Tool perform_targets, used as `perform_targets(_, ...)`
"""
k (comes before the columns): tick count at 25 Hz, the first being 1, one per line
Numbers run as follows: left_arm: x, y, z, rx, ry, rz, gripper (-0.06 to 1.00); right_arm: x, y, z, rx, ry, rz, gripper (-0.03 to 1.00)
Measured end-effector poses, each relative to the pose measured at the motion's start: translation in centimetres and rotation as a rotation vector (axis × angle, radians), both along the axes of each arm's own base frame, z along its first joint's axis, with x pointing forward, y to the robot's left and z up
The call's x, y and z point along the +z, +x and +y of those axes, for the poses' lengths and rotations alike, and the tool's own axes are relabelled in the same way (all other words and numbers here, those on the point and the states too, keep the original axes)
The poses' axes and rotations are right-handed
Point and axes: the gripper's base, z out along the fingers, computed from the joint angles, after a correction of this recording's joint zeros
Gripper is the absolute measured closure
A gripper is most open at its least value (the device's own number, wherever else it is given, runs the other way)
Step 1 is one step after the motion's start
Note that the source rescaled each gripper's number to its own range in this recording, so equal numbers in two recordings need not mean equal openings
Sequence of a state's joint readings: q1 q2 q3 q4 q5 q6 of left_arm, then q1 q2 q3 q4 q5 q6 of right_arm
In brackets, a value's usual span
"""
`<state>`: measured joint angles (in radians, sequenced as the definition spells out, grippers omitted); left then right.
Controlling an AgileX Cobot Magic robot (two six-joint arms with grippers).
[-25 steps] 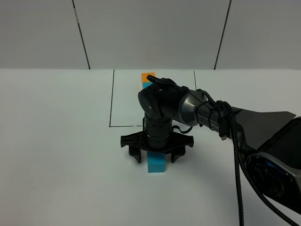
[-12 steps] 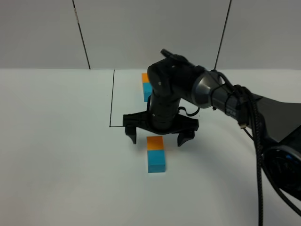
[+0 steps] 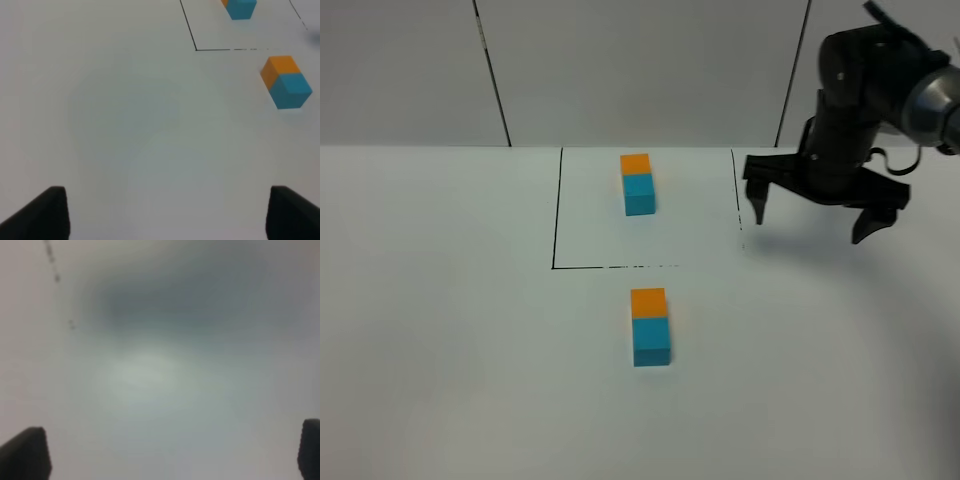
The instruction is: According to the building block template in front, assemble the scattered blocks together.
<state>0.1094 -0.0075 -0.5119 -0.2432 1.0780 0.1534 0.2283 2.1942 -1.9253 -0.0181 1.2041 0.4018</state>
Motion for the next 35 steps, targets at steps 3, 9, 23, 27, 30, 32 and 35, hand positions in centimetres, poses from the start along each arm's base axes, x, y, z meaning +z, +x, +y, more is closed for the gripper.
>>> perform_targets(3, 0.0, 0.0, 0.0, 0.0, 0.0, 0.0, 0.27, 0.9, -0.3, -4.4, -0.081, -0.017, 0.001, -0.03)
perform_targets(9, 0.0, 0.0, 0.0, 0.0, 0.0, 0.0, 0.27, 1.8, -3.2, -12.1, -0.199, -0.105, 0.043, -0.03)
perform_targets(23, 0.0, 0.0, 0.0, 0.0, 0.0, 0.0, 0.27, 5.8, -17.3, -14.4, -0.268, -0.073, -0.036, -0.03)
perform_targets(27, 0.0, 0.0, 0.0, 0.0, 0.0, 0.0, 0.27, 7.1, -21.8, -13.8, -0.269, -0.072, -0.112, -0.03)
perform_targets(30, 0.0, 0.0, 0.0, 0.0, 0.0, 0.0, 0.27, 7.0, -25.1, -13.1, -0.256, -0.07, -0.139, -0.03)
perform_targets(32, 0.0, 0.0, 0.0, 0.0, 0.0, 0.0, 0.27, 7.3, -27.3, -12.4, -0.225, -0.069, -0.182, -0.03)
perform_targets(35, 0.0, 0.0, 0.0, 0.0, 0.0, 0.0, 0.27, 7.8, -30.4, -11.3, -0.149, -0.061, -0.266, -0.03)
